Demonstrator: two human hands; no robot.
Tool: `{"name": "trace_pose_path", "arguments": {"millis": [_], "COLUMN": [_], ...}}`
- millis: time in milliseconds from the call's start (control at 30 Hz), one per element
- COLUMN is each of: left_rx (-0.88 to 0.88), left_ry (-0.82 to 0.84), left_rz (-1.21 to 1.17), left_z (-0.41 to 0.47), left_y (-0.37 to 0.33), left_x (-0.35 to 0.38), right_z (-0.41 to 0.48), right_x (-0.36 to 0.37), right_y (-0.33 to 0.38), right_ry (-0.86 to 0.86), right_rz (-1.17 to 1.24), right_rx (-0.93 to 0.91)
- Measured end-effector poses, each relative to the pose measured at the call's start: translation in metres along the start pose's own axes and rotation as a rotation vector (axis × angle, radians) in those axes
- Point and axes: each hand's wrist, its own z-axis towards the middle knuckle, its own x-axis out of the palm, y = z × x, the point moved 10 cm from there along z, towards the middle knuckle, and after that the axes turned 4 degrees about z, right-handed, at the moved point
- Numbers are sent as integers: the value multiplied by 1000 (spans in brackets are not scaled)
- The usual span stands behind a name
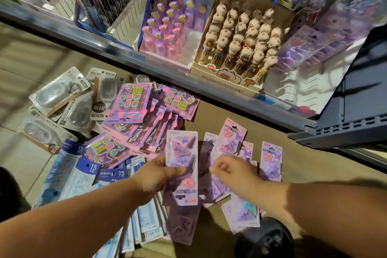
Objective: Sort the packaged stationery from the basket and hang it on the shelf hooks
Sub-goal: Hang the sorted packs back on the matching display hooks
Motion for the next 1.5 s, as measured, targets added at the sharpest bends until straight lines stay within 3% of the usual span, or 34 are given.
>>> {"name": "trace_pose_path", "arguments": {"millis": [67, 167, 267, 467, 600, 733, 900, 1000, 1100, 1200, 1267, 1367, 1500], "left_rx": [15, 22, 20, 6, 60, 143, 50, 113, 119, 106, 114, 143, 141], "left_ry": [-27, -26, -4, -15, -19, -27, 104, 207, 120, 46, 25, 24, 28], "left_rz": [28, 50, 44, 16, 12, 87, -19, 13, -20, -5, 31, 57, 41], "left_z": [2, 2, 2, 5, 4, 0, -1, -9, -7, -4, -1, 2, 3], "left_y": [-5, -7, -2, 2, -13, -32, -22, -25, -20, -16, -15, -15, -12], "left_x": [-9, -11, -6, -3, -8, -7, 11, 29, 21, 8, 0, -11, -20], "right_z": [8, 20, 27, 47, 45, 35, 33, 34, 39, 50, 50, 45, 48], "right_x": [-41, -68, -53, -23, -31, -44, -33, -26, -26, -40, -51, -44, -27], "right_y": [-1, -43, -81, -97, -61, -2, 55, 67, 66, 29, -9, -42, -54], "right_ry": [-222, -214, -63, 111, 280, 425, 318, 164, -47, -312, -446, -430, -396], "right_rz": [-301, -463, -352, -49, 171, 170, 134, 160, 221, 373, 152, -24, 125], "right_rx": [-65, 120, 235, 259, 214, 140, -27, -69, -109, 25, 262, 461, 499]}}
